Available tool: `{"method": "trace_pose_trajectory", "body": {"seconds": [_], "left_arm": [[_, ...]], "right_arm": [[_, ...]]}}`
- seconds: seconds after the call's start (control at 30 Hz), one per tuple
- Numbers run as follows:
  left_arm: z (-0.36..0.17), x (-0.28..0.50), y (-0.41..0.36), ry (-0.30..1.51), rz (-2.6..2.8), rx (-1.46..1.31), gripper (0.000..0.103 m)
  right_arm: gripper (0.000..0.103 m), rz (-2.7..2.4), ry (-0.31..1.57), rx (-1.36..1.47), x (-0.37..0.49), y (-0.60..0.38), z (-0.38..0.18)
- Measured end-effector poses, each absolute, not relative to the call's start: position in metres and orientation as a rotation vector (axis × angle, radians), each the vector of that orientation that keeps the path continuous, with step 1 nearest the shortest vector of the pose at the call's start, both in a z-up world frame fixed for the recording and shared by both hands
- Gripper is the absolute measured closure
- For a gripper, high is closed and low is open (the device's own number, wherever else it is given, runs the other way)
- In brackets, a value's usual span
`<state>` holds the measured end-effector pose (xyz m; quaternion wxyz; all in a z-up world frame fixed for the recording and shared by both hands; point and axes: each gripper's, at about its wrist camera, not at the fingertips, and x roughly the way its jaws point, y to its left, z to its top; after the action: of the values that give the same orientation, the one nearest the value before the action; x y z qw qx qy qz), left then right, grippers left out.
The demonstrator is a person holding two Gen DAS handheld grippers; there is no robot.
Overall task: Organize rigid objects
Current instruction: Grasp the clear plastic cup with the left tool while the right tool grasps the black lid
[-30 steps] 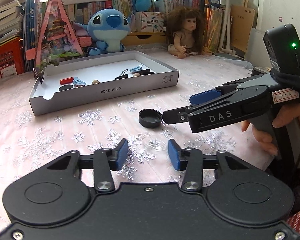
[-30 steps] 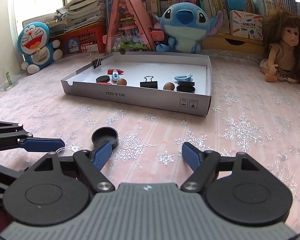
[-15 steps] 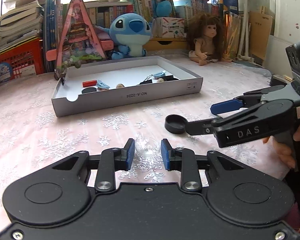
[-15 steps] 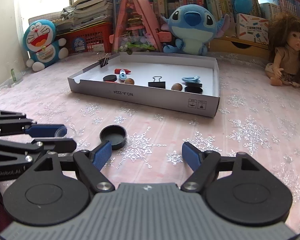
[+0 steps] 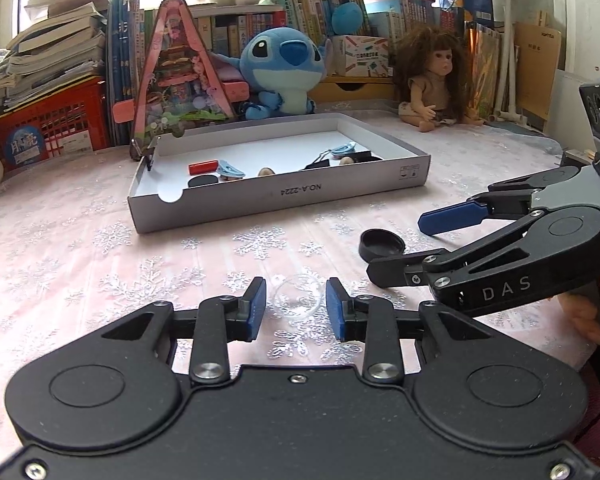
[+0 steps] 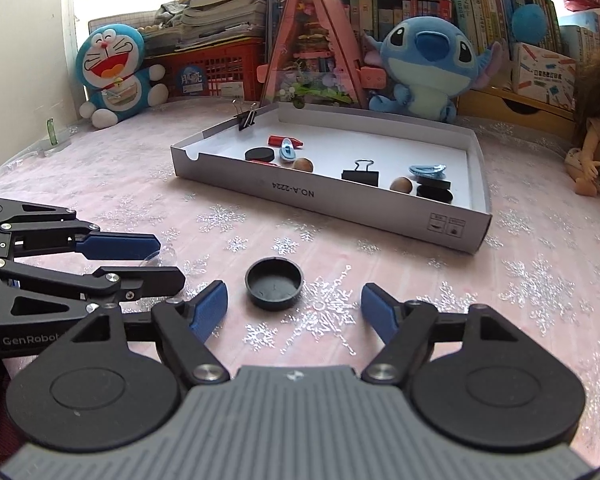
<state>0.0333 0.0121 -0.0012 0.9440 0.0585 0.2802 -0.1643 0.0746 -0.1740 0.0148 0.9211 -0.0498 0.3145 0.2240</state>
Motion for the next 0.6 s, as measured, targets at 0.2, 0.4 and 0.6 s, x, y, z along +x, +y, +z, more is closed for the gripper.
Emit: {"method": "trace_pose_trajectory", "body": {"seconds": [0.2,0.4,0.6], "left_arm": [[-0.0034,0.0357,0.0136,0.576,-0.320,0.121,0.072],[-0.0054,0.0351,0.0117,0.569,-0.330,0.133,0.073],[-0.0056,0.0359,0.0121,0.570,-0.328,0.121,0.076]], "right_arm": [[0.028,0.447,0.626,-0.126,0.0731,-0.1698,0.0142],[0.045,0.446,0.622,-0.123,0.0733,-0.1682,0.0145],[0.057,0.446,0.611,-0.122,0.0709,-0.1662,0.0137]]}}
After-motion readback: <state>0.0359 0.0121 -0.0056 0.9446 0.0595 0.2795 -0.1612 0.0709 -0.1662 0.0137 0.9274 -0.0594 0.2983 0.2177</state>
